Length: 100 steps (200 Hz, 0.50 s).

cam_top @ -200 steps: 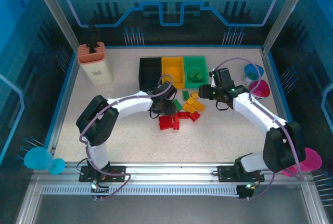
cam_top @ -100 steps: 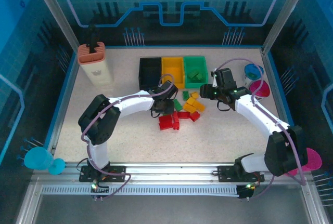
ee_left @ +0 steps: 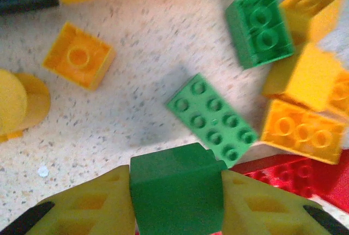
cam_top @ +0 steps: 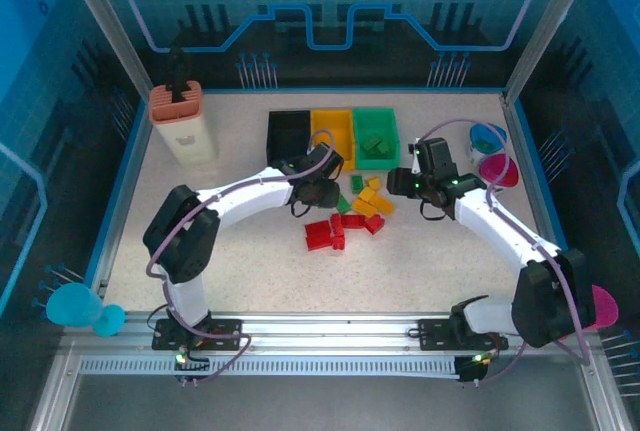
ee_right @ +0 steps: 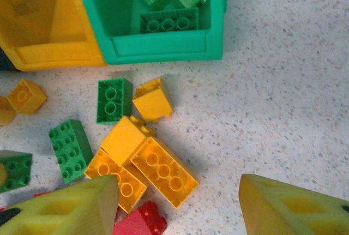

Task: Sort the legos into containers by color
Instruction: Pick up the lego from the center of the table, then place the lego in the container.

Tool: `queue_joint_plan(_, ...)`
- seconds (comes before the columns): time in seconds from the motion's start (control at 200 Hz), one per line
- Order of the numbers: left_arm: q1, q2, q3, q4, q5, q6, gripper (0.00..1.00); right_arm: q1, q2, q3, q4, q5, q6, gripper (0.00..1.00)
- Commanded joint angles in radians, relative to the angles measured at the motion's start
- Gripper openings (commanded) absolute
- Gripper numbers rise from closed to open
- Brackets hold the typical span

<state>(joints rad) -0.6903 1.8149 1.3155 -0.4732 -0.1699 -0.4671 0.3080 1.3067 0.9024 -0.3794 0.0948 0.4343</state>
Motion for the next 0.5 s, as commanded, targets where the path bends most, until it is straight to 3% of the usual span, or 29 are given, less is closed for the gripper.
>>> queue_joint_plan(0.0, 0.012, -0.052, 0.046, 0.067, 0.044, 0.043, 0.38, -0.015, -0.048, -0.017, 0.023, -0.003, 0.024, 0.61)
queue_joint_plan(0.255, 0.046, -0.006, 0.200, 0.153, 0.104, 0.086, 0.38, -0.021, -0.108, -0.120, 0.036, -0.018, 0.044, 0.61)
queue_joint_plan(0.495, 0.090, 0.142, 0.373, 0.225, 0.190, 0.094, 0.38, -0.021, -0.160, -0.177, 0.039, -0.031, 0.063, 0.60)
